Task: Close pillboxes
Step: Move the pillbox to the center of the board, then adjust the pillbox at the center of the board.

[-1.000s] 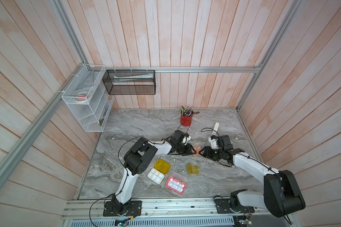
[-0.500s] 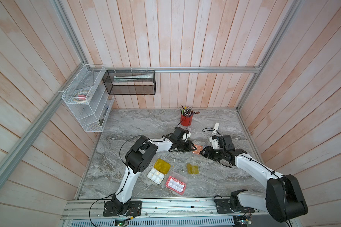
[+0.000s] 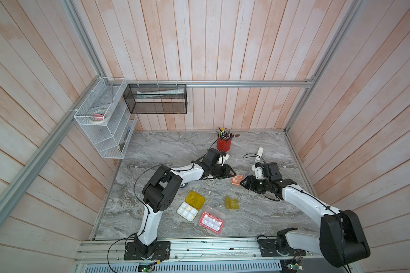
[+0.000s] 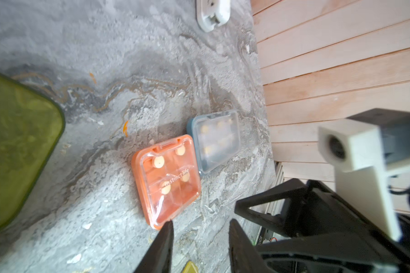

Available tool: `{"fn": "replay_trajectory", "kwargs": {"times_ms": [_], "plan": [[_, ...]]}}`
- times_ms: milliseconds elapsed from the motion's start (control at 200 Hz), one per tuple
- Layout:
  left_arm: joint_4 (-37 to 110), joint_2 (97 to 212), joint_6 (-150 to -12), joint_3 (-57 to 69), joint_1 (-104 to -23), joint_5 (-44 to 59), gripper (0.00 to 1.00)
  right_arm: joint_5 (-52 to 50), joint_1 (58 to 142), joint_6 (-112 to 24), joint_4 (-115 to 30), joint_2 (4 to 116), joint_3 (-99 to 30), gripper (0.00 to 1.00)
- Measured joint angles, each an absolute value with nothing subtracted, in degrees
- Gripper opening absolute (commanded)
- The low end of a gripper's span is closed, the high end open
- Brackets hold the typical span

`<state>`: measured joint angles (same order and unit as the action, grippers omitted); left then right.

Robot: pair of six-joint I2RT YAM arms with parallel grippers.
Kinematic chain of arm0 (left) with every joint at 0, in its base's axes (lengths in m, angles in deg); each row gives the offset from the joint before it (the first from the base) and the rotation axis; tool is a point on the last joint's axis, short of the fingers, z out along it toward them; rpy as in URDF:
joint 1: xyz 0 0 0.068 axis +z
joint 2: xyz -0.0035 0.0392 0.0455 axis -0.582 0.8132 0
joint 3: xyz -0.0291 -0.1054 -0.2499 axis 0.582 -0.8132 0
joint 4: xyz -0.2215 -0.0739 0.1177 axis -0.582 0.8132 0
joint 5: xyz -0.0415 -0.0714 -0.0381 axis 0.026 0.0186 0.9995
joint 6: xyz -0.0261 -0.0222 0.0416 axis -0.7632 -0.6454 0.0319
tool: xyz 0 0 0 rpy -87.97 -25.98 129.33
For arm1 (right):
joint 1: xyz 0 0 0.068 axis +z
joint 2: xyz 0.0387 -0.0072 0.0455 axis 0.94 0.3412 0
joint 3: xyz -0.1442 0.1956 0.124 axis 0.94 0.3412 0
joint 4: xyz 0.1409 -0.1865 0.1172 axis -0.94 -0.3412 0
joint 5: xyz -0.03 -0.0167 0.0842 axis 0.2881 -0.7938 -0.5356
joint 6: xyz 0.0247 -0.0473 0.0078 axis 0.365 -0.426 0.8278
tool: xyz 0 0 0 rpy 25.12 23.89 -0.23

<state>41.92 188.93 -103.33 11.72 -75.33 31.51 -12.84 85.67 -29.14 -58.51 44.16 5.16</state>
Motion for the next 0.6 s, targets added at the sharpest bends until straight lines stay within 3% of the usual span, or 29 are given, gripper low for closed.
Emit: {"fn": "replay_trajectory", "kwargs": {"times_ms": [600], "plan": [[44.04, 178.05, -99.66, 2.89, -62.92, 30.99, 0.59, -13.61, 89.87, -26.73, -54.93, 48.44, 4.26, 0.54]]}}
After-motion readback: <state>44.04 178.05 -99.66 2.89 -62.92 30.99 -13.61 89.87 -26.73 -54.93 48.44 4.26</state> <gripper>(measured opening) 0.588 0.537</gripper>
